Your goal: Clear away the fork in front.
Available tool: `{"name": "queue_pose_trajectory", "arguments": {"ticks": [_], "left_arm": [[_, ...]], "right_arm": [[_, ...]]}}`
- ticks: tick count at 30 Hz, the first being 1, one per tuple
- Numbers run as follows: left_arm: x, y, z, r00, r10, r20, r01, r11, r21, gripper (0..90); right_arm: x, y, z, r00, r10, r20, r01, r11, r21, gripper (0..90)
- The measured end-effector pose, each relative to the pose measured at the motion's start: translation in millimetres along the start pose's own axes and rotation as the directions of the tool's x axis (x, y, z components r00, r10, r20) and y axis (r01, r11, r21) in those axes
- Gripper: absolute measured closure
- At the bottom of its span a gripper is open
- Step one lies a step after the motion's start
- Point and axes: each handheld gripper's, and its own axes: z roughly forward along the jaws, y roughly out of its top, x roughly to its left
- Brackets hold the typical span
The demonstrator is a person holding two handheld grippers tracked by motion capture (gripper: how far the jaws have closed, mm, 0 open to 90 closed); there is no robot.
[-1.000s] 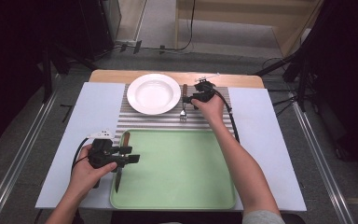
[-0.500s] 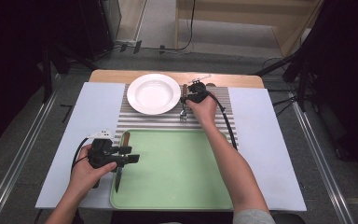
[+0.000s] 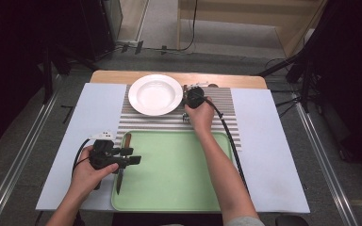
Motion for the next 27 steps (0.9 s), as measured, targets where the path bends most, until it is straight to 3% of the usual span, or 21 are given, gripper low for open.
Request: {"name": "queue_pose_trajectory", "arguments": {"ticks": [12, 17, 27], "left_arm": [[1.4, -0.3, 0.7, 1.0000, -0.007, -0.005, 0.007, 1.0000, 0.007, 36.9], [2.0, -0.5, 0.6, 0.9999, -0.009, -0.007, 0.009, 0.9999, 0.009, 36.9], [4.2, -1.1, -1.0, 0.9998, -0.019, -0.006, 0.019, 0.9998, 0.003, 37.0]], "right_arm": [[1.2, -2.8, -0.2, 0.9991, 0.036, 0.021, -0.035, 0.999, -0.021, 74.0], [2.6, -2.8, -0.2, 0.9992, 0.024, 0.031, -0.023, 1.000, -0.020, 76.1], [-9.1, -2.1, -1.1, 0.9979, 0.042, -0.049, -0.043, 0.999, -0.019, 76.5]]}}
